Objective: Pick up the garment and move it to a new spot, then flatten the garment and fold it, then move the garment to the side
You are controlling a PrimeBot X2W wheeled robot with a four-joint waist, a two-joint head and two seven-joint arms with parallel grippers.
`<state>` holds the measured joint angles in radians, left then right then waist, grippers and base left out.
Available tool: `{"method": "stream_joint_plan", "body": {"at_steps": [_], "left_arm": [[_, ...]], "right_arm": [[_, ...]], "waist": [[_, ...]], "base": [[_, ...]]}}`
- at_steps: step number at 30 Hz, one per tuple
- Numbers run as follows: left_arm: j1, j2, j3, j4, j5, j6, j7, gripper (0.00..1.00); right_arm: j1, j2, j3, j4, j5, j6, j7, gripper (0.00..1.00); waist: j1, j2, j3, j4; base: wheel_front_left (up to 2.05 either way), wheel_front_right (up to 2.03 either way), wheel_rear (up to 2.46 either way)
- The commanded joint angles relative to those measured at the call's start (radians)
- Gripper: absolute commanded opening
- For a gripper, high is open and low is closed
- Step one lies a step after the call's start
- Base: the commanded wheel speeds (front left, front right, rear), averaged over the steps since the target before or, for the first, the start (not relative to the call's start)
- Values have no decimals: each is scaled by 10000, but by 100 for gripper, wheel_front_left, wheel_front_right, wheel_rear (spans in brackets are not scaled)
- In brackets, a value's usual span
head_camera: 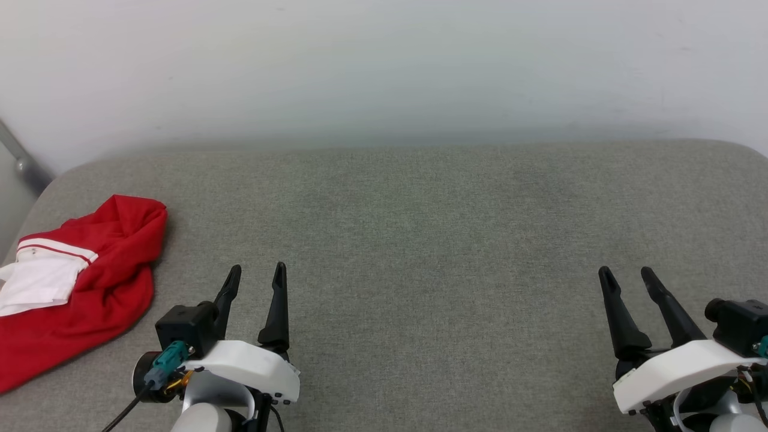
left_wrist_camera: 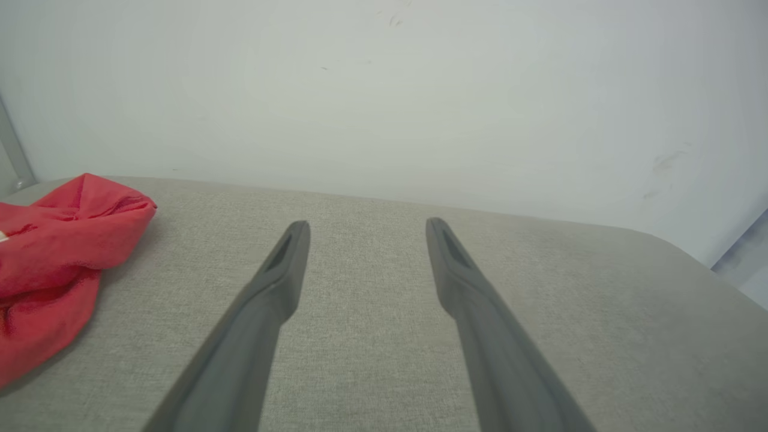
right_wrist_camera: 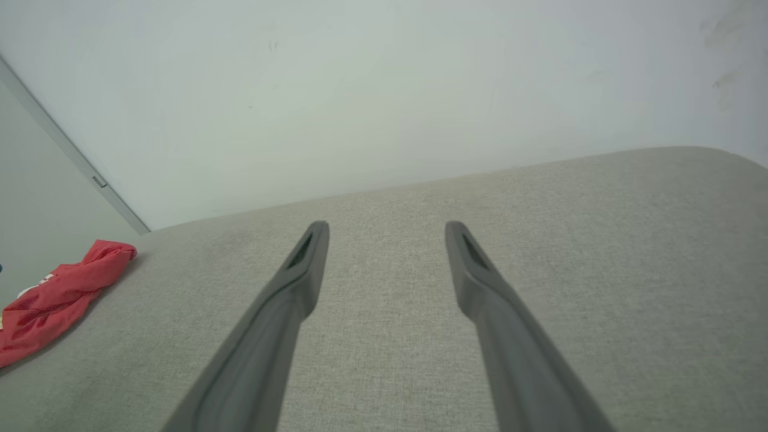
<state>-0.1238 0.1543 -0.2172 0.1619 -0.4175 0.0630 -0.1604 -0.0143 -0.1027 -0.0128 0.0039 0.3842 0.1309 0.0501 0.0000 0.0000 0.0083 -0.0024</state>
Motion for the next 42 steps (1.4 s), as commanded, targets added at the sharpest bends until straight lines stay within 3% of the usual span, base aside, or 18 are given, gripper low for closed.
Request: {"method": "stream_joint_plan", "body": {"at_steps": [1,15,42], "left_arm": [[-191,108,-66,-88,266,77,-90,100],[-88,78,-224,29,1087,200,-412,100],[121,-360,159,381,2713,-256,-993,100]], "right_arm": [[15,-64,23,-178,-296,-2,-47,100],[136,4,-1,-594,-1731,-2,-137,100],[228,363,-343,-962,-3542,-3,-589,100]], "waist": [[0,0,3,-2],[0,0,-24,-1],[0,0,34,45]], "base": [[0,0,0],[0,0,0],[0,0,0]]}}
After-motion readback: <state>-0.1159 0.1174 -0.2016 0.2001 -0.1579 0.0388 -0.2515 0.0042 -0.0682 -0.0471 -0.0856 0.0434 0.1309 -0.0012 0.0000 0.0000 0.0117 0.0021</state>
